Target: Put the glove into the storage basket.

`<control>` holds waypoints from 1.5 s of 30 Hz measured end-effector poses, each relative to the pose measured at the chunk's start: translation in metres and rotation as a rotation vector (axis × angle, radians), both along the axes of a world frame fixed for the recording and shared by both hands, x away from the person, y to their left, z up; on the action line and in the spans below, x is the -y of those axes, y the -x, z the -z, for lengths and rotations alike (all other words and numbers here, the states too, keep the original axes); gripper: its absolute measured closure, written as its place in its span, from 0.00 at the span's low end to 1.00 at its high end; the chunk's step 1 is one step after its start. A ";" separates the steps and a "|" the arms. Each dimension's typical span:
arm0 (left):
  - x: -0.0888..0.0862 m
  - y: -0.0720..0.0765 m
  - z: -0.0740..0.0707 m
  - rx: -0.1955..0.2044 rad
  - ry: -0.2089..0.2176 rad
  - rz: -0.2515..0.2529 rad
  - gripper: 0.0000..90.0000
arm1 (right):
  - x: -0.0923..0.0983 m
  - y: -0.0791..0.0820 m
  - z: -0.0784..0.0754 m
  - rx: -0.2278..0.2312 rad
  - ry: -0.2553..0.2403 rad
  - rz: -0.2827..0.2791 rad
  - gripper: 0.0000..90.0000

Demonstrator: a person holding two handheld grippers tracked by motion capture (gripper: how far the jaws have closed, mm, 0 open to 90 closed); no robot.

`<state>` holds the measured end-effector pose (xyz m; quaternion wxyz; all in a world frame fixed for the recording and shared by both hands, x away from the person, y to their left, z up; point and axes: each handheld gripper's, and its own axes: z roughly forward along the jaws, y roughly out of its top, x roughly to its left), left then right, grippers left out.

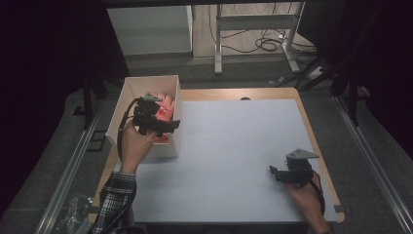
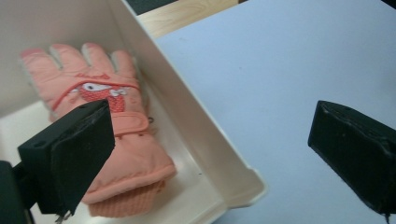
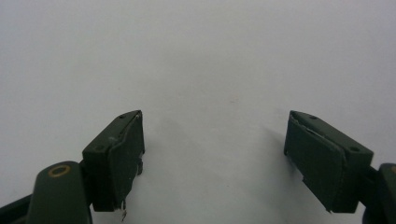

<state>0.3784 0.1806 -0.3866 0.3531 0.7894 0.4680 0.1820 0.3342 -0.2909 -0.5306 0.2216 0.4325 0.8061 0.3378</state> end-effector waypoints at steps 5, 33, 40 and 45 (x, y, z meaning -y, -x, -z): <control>0.009 0.002 0.002 -0.002 -0.005 0.028 0.01 | 0.000 0.000 0.000 0.000 0.000 0.000 0.23; 0.081 0.012 0.025 -0.006 0.042 0.225 0.01 | 0.000 0.000 0.000 0.000 0.002 -0.003 0.23; 0.094 0.015 0.033 -0.008 0.061 0.256 0.01 | 0.000 0.000 0.000 -0.001 0.000 -0.002 0.23; 0.104 0.019 0.040 -0.009 0.080 0.280 0.01 | 0.000 0.000 0.000 0.000 0.000 -0.004 0.23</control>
